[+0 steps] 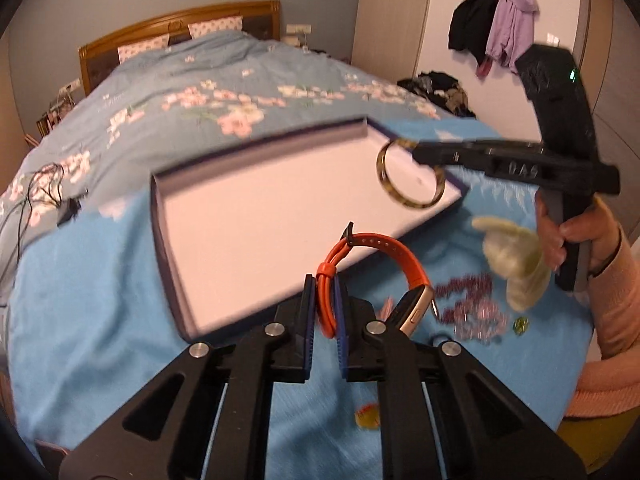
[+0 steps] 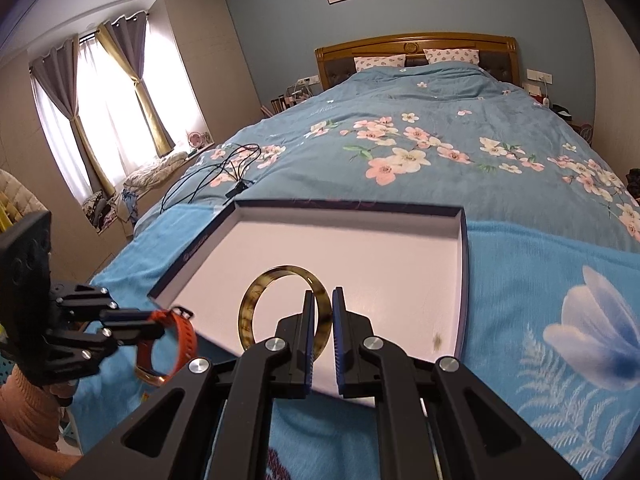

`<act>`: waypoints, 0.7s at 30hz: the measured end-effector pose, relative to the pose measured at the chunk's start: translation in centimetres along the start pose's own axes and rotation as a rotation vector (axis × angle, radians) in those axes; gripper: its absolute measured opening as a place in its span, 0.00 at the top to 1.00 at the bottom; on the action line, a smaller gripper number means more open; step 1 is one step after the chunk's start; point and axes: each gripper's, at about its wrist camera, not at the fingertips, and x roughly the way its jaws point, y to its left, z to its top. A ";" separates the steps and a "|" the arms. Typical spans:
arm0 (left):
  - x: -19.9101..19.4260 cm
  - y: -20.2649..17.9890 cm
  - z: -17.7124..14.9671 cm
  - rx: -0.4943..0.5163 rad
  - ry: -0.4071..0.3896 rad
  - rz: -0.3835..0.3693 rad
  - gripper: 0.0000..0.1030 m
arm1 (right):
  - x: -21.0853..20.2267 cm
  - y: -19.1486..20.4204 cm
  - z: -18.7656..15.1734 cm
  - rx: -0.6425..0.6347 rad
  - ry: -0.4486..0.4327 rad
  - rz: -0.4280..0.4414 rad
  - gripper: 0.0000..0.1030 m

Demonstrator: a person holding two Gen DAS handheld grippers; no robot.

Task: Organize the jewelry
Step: 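Drop the bangle into the box with the right tool while the left tool releases the watch there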

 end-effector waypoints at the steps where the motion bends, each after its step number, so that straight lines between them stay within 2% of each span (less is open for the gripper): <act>1: -0.1 0.1 0.6 0.007 -0.011 0.011 0.91 | 0.2 -0.2 0.5 0.003 -0.001 0.000 0.93; 7: 1.3 1.6 4.9 0.045 -0.010 0.074 0.91 | 2.5 -0.8 2.8 0.008 0.019 -0.022 0.93; 21: 10.7 5.3 10.7 0.059 0.122 0.134 0.90 | 9.6 -2.7 6.4 0.056 0.147 -0.105 0.93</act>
